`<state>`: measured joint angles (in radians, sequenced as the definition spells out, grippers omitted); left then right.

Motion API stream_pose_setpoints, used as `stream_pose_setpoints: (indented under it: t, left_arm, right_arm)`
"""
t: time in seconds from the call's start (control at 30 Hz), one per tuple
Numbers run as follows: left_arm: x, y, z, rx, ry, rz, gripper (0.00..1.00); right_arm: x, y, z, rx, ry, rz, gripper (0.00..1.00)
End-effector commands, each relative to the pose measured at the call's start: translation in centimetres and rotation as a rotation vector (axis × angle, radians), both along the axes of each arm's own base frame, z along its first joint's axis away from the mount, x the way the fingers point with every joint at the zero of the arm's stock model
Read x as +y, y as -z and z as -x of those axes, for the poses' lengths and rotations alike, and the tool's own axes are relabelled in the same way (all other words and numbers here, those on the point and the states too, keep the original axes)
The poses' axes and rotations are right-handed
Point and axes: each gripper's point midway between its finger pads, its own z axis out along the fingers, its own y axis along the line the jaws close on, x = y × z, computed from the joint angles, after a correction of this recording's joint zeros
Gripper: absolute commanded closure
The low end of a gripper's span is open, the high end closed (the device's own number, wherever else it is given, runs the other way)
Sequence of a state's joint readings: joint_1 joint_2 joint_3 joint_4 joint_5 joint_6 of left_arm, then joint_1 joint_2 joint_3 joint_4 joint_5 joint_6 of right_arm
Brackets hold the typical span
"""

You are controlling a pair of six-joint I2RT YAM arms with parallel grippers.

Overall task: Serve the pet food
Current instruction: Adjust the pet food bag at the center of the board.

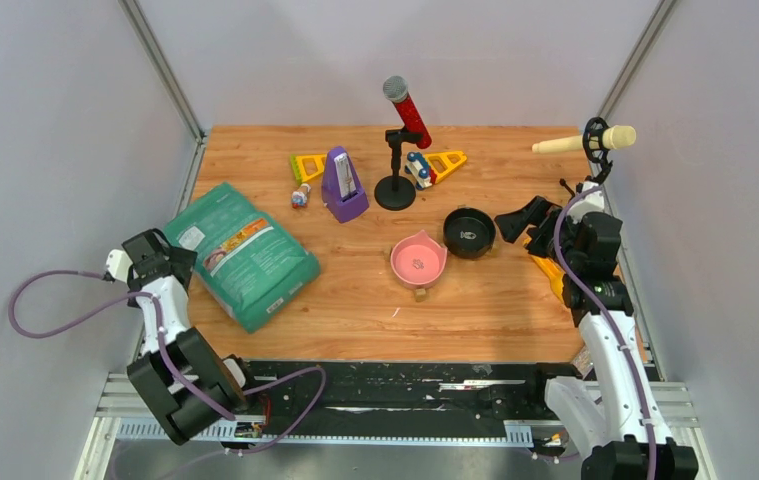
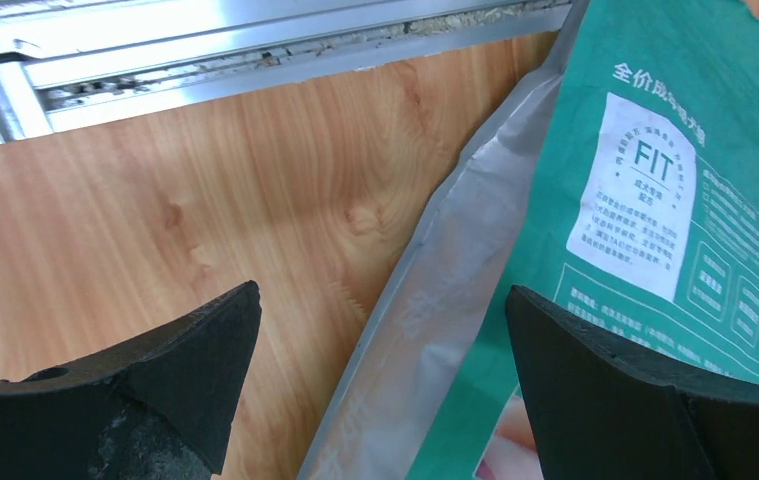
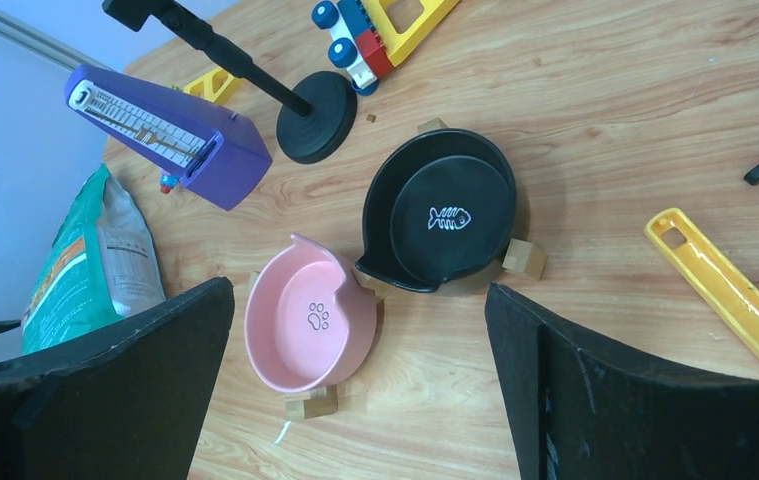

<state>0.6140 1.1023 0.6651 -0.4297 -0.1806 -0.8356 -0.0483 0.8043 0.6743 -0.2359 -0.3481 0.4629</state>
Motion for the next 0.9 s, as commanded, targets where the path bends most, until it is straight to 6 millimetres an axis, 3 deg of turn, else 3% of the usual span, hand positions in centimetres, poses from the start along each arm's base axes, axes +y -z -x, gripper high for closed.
stream_pose_setpoints:
  t: [0.0, 0.2, 0.43, 0.63, 0.87]
  left_arm:
    - [0.7, 0.5, -2.8, -0.096, 0.033, 0.033, 0.0]
    - [0.2, 3.2, -3.1, -0.065, 0.056, 0.098, 0.0]
    - [-3.3, 5.8, -5.0, -0.141, 0.172, 0.283, 0.0]
    - [-6.6, 6.1, -6.2, -0.262, 0.291, 0.401, 0.0]
    - [-9.0, 5.8, -5.3, -0.328, 0.365, 0.433, 0.01]
  right_arm:
    - [0.1, -1.8, -0.6, -0.026, -0.023, 0.02, 0.0]
    - [-0.1, -1.7, -0.6, -0.03, -0.008, 0.026, 0.0]
    - [-0.6, -2.0, -0.4, -0.051, 0.02, 0.036, 0.0]
    - [-0.6, -2.0, -0.4, -0.057, 0.023, 0.032, 0.0]
    - [-0.2, -1.8, -0.5, -0.05, 0.003, 0.019, 0.0]
